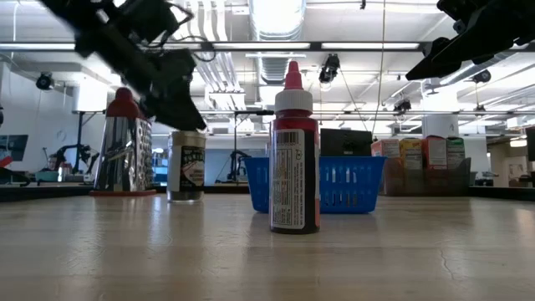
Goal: Pick & Place Kitchen Items
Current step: Put the golden seasoning bottle into the yellow bin
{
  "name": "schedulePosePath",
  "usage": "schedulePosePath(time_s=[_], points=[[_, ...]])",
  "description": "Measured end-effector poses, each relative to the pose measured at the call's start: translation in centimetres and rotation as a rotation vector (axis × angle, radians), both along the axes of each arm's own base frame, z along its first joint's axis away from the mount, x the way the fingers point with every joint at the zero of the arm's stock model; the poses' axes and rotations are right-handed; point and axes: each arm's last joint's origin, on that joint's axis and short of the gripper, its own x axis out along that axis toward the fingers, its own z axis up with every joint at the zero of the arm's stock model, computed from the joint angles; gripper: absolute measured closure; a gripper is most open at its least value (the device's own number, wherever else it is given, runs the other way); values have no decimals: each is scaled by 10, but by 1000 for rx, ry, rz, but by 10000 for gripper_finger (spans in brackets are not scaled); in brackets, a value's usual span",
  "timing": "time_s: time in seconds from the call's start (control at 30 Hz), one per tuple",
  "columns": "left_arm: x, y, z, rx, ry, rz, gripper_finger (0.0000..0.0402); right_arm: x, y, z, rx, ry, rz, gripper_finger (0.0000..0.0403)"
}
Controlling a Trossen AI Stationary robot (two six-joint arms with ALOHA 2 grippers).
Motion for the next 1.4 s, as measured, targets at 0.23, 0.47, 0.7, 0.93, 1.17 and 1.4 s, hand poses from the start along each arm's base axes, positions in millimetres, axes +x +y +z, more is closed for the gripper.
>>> schedulePosePath(time_s=[0.23, 0.47, 0.7, 0.93, 1.17, 1.4], points=[[9, 2, 53, -11, 69, 5, 103, 0, 0, 0, 1, 0, 0, 39], [12, 2, 83, 3, 25, -2, 103, 0, 0, 0, 2, 0, -1, 39], [11, 2, 82, -17, 31, -11, 95, 0, 0, 0, 0, 0, 0, 39], [7, 0, 73, -56, 116, 0, 30, 0, 0, 0, 1, 0, 0, 39], [7, 0, 73, -134, 91, 31, 11, 0, 0, 0, 2, 0, -1, 39], [11, -1, 66, -242, 111, 26, 11, 0, 0, 0, 0, 0, 0, 39]])
